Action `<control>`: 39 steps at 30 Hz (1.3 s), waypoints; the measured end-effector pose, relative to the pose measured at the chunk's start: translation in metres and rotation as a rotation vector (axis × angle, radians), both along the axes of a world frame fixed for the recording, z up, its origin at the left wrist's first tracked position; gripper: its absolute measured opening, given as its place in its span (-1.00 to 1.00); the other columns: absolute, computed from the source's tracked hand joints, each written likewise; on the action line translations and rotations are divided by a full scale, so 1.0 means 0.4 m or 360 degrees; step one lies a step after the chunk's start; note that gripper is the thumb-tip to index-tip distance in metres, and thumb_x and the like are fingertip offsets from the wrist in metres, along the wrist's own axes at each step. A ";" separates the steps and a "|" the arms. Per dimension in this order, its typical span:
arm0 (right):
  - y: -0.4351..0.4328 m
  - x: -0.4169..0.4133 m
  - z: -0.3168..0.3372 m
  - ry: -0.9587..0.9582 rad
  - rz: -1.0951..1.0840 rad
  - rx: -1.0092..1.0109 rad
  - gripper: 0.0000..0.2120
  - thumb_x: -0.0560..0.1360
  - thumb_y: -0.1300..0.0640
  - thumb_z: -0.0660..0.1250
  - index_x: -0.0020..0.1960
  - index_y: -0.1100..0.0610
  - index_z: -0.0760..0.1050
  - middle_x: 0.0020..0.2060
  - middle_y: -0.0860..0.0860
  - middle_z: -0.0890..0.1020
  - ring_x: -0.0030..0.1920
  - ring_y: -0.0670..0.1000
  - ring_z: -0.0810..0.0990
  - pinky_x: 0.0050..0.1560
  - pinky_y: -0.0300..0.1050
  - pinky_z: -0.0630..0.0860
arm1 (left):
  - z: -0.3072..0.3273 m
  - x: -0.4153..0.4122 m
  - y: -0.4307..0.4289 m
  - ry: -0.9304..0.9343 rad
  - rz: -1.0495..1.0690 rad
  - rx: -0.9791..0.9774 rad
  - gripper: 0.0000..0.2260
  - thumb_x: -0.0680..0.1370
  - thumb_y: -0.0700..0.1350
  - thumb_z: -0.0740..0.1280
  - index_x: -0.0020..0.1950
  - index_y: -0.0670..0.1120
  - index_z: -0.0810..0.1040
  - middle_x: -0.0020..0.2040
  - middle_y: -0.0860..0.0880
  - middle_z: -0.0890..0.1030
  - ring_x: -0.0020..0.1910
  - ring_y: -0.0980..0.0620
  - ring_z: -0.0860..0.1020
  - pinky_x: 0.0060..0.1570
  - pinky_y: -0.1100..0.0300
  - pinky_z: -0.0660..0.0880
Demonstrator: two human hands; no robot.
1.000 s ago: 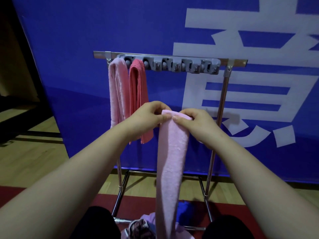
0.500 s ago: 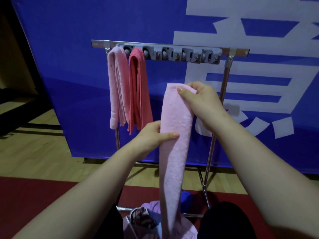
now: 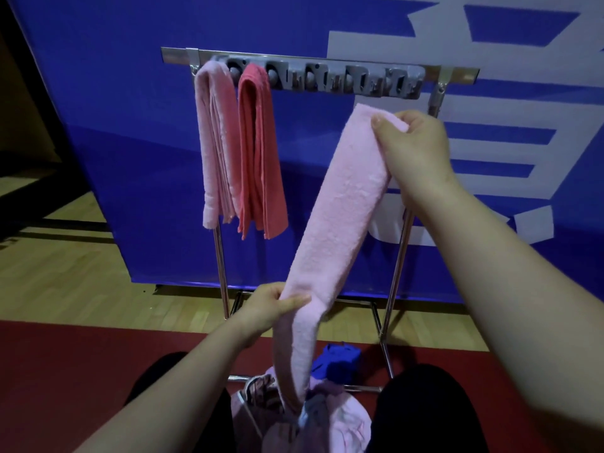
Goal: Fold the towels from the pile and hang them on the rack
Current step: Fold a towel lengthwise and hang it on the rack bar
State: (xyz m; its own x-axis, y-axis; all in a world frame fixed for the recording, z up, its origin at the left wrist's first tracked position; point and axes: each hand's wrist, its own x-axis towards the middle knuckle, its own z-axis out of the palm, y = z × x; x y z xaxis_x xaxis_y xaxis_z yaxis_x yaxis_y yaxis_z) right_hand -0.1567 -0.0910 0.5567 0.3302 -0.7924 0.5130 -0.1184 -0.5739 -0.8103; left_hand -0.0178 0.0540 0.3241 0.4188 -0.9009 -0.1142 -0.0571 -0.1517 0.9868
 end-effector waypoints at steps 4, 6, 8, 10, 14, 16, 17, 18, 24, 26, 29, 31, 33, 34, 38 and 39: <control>-0.060 -0.007 -0.092 0.0299 -0.0138 0.0097 -0.76 0.53 0.02 0.28 -0.01 0.20 0.56 -0.13 0.11 0.61 -0.10 0.10 0.59 -0.16 -0.03 0.54 | 0.058 0.020 -0.003 -0.0018 0.0035 -0.0051 -0.74 0.50 -0.01 0.44 0.00 -0.20 0.68 -0.05 -0.17 0.71 -0.07 -0.07 0.66 0.01 -0.03 0.58; -0.090 -0.013 -0.151 0.0441 -0.0166 0.0221 -0.83 0.49 0.07 0.31 -0.09 0.18 0.56 -0.17 0.11 0.62 -0.12 0.13 0.62 -0.08 0.10 0.62 | 0.103 0.026 -0.009 -0.0020 0.0057 -0.0094 -0.70 0.54 0.03 0.40 0.03 -0.21 0.67 -0.06 -0.17 0.71 -0.09 -0.07 0.67 -0.09 0.09 0.59; -0.108 -0.015 -0.210 0.0623 -0.0189 0.0408 -0.89 0.46 0.12 0.34 -0.13 0.17 0.56 -0.18 0.13 0.63 -0.17 0.14 0.63 -0.08 0.15 0.65 | 0.147 0.033 -0.018 -0.0038 0.0075 -0.0122 -0.64 0.53 0.12 0.38 0.02 -0.18 0.68 -0.07 -0.18 0.71 -0.11 -0.11 0.67 -0.10 0.08 0.59; -0.110 -0.016 -0.264 0.0903 -0.0210 0.0507 -0.90 0.49 0.14 0.34 -0.11 0.18 0.55 -0.14 0.17 0.64 -0.16 0.14 0.64 -0.06 0.13 0.65 | 0.189 0.036 -0.031 -0.0107 0.0040 -0.0081 -0.60 0.52 0.17 0.37 0.01 -0.18 0.67 -0.13 -0.15 0.71 -0.19 -0.07 0.66 -0.20 0.14 0.58; -0.071 -0.015 -0.315 0.1213 0.0257 0.0515 -0.79 0.46 0.19 0.41 0.10 0.15 0.56 -0.03 0.14 0.65 -0.04 0.09 0.65 0.03 0.00 0.62 | 0.238 0.034 -0.074 -0.0224 -0.0009 0.0026 -0.69 0.51 0.11 0.41 -0.18 -0.14 0.64 -0.33 -0.05 0.67 -0.38 0.06 0.60 -0.33 0.24 0.49; -0.047 -0.009 -0.316 0.1413 0.0648 0.0361 -0.37 0.35 0.14 0.54 0.37 0.04 0.40 0.16 0.03 0.59 0.10 0.02 0.59 0.16 -0.04 0.55 | 0.243 0.032 -0.098 -0.0154 0.0026 0.0012 -0.71 0.52 0.07 0.42 -0.14 -0.16 0.65 -0.27 -0.11 0.68 -0.32 -0.01 0.63 -0.22 0.15 0.54; -0.033 -0.003 -0.315 0.1518 0.0795 0.0268 -0.17 0.29 0.10 0.58 0.47 -0.01 0.27 0.24 -0.02 0.54 0.16 -0.01 0.56 0.22 -0.03 0.52 | 0.244 0.030 -0.110 -0.0112 0.0037 0.0012 -0.72 0.53 0.06 0.41 -0.11 -0.17 0.65 -0.21 -0.14 0.70 -0.24 -0.06 0.66 -0.13 0.08 0.58; -0.018 0.006 -0.317 0.1566 0.0905 0.0186 -0.04 0.27 0.07 0.59 0.52 -0.04 0.14 0.28 -0.05 0.51 0.18 -0.02 0.54 0.23 -0.03 0.51 | 0.245 0.030 -0.118 -0.0065 0.0039 0.0017 -0.73 0.55 0.05 0.39 -0.07 -0.17 0.65 -0.14 -0.16 0.71 -0.13 -0.11 0.68 -0.02 0.02 0.60; 0.028 0.035 -0.342 0.0912 0.0804 -0.0003 -0.33 0.48 0.04 0.41 0.48 -0.12 0.17 0.25 -0.02 0.54 0.12 -0.05 0.58 0.11 -0.10 0.57 | 0.261 0.038 -0.134 0.0194 -0.0049 0.0003 -0.73 0.65 -0.04 0.24 0.26 -0.15 0.55 0.11 -0.17 0.67 0.14 -0.13 0.63 0.15 -0.02 0.57; 0.023 0.029 -0.351 0.0898 0.0761 -0.0018 -0.35 0.51 0.05 0.36 0.50 -0.16 0.13 0.32 -0.06 0.48 0.22 -0.04 0.53 0.17 -0.14 0.51 | 0.265 0.048 -0.127 0.0244 -0.0093 0.0021 -0.74 0.66 -0.05 0.22 0.25 -0.14 0.56 0.13 -0.17 0.67 0.14 -0.12 0.63 0.17 -0.02 0.55; 0.025 0.031 -0.353 0.0822 0.0718 -0.0095 -0.34 0.54 0.13 0.31 0.53 -0.16 0.10 0.42 -0.01 0.39 0.33 -0.01 0.46 0.27 -0.13 0.46 | 0.270 0.054 -0.123 0.0240 -0.0147 0.0063 -0.74 0.65 -0.05 0.23 0.24 -0.14 0.58 0.13 -0.15 0.67 0.17 -0.12 0.62 0.23 -0.05 0.52; 0.023 0.037 -0.352 0.0894 0.0657 -0.0227 -0.34 0.55 0.18 0.27 0.54 -0.18 0.12 0.40 0.00 0.41 0.31 0.00 0.47 0.25 -0.14 0.46 | 0.272 0.050 -0.128 0.0150 -0.0148 0.0112 -0.73 0.63 -0.05 0.27 0.22 -0.18 0.58 0.11 -0.17 0.67 0.16 -0.13 0.62 0.25 -0.09 0.51; 0.022 0.044 -0.349 0.1020 0.0613 -0.0322 -0.34 0.54 0.23 0.23 0.54 -0.18 0.13 0.37 0.02 0.43 0.29 0.05 0.48 0.23 -0.05 0.48 | 0.276 0.042 -0.138 0.0001 -0.0073 0.0155 -0.74 0.60 -0.05 0.31 0.16 -0.20 0.61 0.05 -0.18 0.69 0.11 -0.15 0.64 0.22 -0.14 0.52; 0.023 0.046 -0.345 0.1079 0.0586 -0.0341 -0.33 0.54 0.25 0.20 0.55 -0.17 0.11 0.38 0.04 0.43 0.29 0.08 0.48 0.22 -0.01 0.48 | 0.281 0.037 -0.140 -0.0087 -0.0036 0.0173 -0.74 0.58 -0.04 0.32 0.15 -0.19 0.61 0.02 -0.16 0.70 0.08 -0.14 0.66 0.19 -0.16 0.54; 0.018 0.043 -0.322 0.1197 0.0428 -0.0341 -0.32 0.53 0.26 0.12 0.56 -0.17 0.06 0.42 0.03 0.41 0.30 0.11 0.47 0.20 0.08 0.49 | 0.291 0.022 -0.152 -0.0251 0.0026 0.0163 -0.64 0.47 0.06 0.37 0.17 -0.11 0.57 0.00 -0.12 0.70 0.03 -0.11 0.67 0.12 -0.12 0.58; 0.017 0.042 -0.317 0.1202 0.0400 -0.0341 -0.33 0.53 0.27 0.11 0.56 -0.15 0.08 0.41 0.05 0.42 0.30 0.13 0.47 0.19 0.09 0.49 | 0.292 0.019 -0.154 -0.0296 0.0064 0.0154 -0.59 0.43 0.10 0.37 0.15 -0.12 0.56 -0.01 -0.14 0.69 0.01 -0.11 0.66 0.10 -0.10 0.59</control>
